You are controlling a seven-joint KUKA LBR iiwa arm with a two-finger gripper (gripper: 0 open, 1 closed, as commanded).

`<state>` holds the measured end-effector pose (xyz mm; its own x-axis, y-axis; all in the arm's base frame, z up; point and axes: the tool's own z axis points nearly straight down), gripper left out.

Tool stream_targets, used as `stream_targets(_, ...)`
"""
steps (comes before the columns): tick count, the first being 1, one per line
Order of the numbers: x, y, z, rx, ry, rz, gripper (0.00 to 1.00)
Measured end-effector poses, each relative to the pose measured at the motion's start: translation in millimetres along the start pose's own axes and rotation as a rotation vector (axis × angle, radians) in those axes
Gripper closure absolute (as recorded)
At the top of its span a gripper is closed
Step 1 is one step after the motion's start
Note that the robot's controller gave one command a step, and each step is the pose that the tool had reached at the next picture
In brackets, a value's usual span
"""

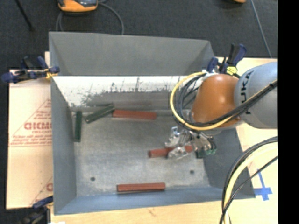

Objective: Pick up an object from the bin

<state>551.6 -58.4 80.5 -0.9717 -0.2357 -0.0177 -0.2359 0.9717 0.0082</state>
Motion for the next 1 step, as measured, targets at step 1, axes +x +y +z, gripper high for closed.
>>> stream_targets(1, -10.8, -5.3, -147.1, 0.011, 0.011, 0.044, 1.0)
